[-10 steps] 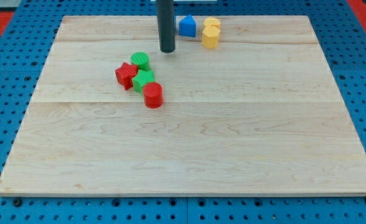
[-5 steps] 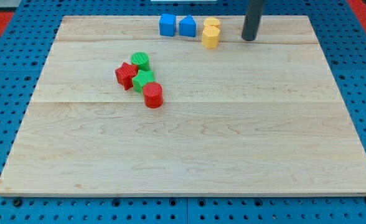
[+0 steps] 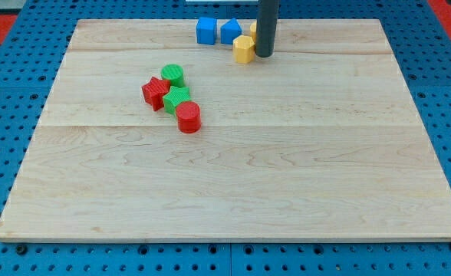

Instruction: Place the hexagon below the triangle

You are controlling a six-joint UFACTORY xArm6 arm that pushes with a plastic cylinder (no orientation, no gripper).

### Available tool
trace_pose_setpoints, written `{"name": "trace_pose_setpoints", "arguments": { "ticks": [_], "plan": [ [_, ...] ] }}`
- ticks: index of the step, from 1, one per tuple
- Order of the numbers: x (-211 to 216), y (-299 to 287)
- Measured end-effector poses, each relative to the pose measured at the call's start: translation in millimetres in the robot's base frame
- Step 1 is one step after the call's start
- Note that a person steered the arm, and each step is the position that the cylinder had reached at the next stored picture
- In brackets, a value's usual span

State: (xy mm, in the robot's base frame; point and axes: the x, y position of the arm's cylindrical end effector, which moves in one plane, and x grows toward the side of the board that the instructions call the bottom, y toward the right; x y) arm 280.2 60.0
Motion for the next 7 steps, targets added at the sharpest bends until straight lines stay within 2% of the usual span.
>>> {"name": "trace_pose_setpoints", "arguments": {
  "ticks": [7],
  "plan": [
    [23, -51]
  ]
}}
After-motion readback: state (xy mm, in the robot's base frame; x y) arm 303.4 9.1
